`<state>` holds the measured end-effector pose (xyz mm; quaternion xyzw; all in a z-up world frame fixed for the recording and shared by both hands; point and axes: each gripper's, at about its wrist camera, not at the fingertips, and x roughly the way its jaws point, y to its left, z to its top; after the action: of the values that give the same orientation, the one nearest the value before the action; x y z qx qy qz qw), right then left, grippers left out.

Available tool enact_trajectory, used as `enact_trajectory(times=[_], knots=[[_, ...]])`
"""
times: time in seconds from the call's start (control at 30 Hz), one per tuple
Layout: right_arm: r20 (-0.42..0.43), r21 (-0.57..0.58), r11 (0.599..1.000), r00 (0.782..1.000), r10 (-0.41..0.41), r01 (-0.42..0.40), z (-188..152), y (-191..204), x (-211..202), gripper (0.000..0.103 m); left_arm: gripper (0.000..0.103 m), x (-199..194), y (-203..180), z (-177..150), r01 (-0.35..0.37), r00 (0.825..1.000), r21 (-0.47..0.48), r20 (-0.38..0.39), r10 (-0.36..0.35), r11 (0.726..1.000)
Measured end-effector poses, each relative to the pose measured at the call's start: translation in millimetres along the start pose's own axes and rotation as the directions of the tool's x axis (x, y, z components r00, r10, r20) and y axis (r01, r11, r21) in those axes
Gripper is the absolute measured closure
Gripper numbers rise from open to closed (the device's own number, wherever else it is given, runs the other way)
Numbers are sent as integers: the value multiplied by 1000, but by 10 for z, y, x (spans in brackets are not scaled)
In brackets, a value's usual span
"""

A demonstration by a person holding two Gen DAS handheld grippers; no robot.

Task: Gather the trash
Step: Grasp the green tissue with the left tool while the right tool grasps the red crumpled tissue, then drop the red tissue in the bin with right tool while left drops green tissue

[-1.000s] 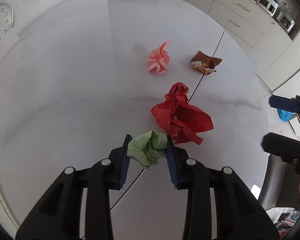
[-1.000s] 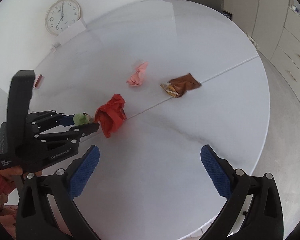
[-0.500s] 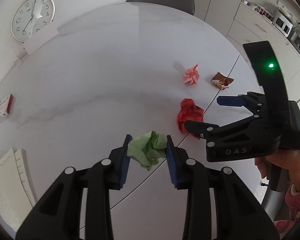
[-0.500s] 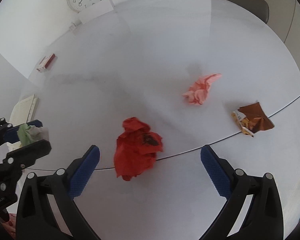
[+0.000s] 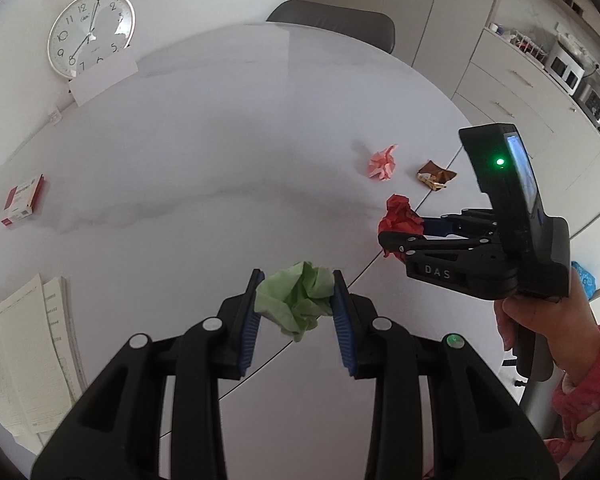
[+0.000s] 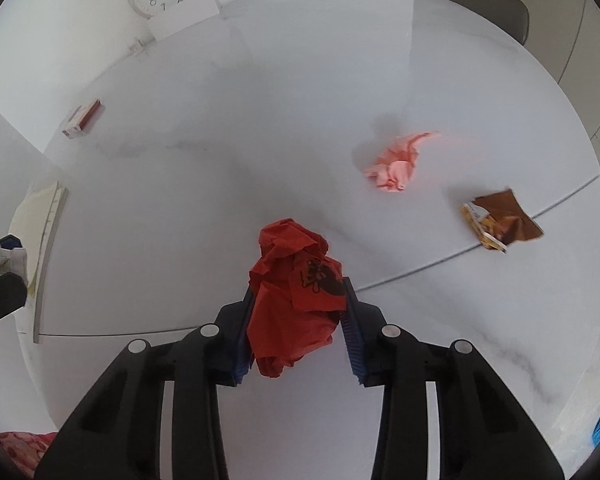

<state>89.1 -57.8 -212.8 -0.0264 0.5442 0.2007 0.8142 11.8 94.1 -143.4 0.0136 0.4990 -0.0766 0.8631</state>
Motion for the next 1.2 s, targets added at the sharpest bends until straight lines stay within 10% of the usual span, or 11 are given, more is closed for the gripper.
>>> enact_trajectory(times=[0.37,0.77,0.87,1.2], knots=[[146,291,955,984,-103,57,-1537,-985,-1569,63,70,-204,-964,-112,198,980,177,-29,-196,964],[-149,533,833,985,-82,150,-2856,-1824,-217,57,69,-235,-2048,-402,267,963,396,-125,-237,878],[-182,545,825,981,-61,152,-2963,-1909,-21,21,69,-221,-2256,-465,273,962,431,-144,-232,860],[-101,656,731,982,-160,187,-3263,-2181,-694,5,69,-157,-3028,-672,279,960,577,-176,-217,767]])
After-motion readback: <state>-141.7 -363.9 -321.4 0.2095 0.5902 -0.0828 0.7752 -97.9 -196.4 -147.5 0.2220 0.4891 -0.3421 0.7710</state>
